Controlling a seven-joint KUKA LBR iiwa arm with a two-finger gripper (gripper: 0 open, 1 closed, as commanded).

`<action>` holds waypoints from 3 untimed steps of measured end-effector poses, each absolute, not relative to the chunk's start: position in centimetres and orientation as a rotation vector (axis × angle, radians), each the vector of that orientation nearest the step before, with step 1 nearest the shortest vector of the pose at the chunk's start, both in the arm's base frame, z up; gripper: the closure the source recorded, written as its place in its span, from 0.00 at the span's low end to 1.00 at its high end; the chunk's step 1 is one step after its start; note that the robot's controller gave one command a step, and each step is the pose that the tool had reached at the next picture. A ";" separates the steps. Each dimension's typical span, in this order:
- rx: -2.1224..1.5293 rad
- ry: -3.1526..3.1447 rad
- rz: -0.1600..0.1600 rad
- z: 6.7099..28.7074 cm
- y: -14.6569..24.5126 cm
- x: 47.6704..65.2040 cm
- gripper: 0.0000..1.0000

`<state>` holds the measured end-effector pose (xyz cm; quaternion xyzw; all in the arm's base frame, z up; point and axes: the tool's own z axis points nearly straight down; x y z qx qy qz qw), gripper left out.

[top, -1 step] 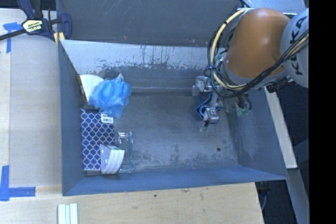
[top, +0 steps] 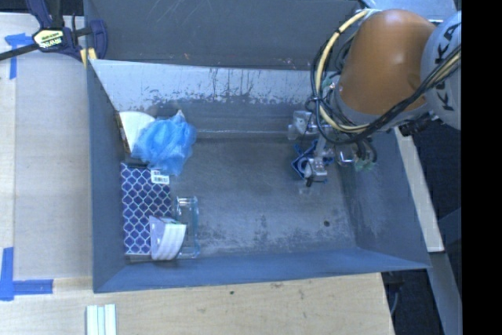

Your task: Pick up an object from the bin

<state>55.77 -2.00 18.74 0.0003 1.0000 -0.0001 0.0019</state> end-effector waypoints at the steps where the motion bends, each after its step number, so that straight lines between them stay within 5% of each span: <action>1: 0.029 3.144 0.000 13.9 -2.9 59.9 0.00; 2: 0.023 3.141 -0.002 8.1 -7.0 60.6 0.00; 3: 0.144 3.135 0.001 14.1 -2.4 62.5 0.00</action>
Offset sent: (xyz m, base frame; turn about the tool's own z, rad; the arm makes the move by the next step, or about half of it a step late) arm 0.0492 -0.0465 -0.1031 0.0096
